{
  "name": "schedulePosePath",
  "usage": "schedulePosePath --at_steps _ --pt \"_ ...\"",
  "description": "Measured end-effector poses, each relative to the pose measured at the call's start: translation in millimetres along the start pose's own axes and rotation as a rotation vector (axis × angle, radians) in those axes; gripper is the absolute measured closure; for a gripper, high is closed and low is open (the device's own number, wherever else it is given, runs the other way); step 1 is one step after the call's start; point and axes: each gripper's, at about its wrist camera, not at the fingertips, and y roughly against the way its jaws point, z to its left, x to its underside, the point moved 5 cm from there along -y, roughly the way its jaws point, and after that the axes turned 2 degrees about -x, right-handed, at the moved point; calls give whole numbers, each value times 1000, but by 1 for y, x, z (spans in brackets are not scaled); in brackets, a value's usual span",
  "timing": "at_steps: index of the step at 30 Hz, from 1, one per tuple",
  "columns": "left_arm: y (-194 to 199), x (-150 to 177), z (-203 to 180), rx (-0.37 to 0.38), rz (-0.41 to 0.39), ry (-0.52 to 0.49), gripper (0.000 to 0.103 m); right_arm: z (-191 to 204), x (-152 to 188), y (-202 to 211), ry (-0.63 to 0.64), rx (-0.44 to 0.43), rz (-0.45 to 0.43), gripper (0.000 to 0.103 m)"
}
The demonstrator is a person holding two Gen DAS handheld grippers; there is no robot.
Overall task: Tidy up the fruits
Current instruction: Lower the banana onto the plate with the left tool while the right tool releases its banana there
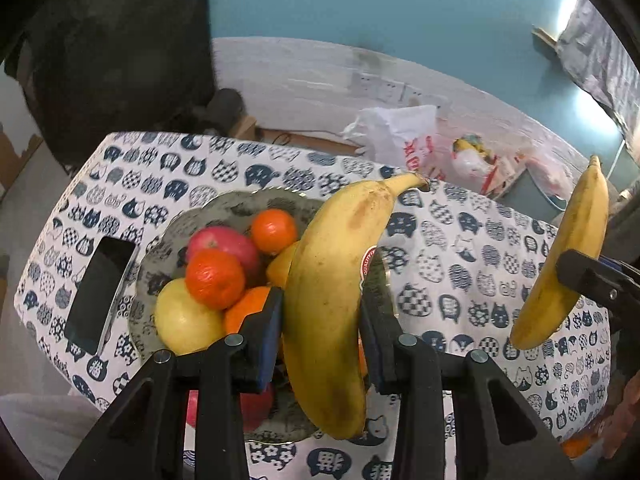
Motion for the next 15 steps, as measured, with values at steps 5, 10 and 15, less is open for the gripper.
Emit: schedulePosePath --at_steps 5,10,15 --pt "-9 2 11 -6 21 20 66 18 -1 -19 23 -20 29 69" --pt "-20 6 21 -4 48 48 66 35 -3 -38 42 -49 58 69" --pt "-34 9 29 19 87 86 66 43 -5 -52 49 -70 80 69"
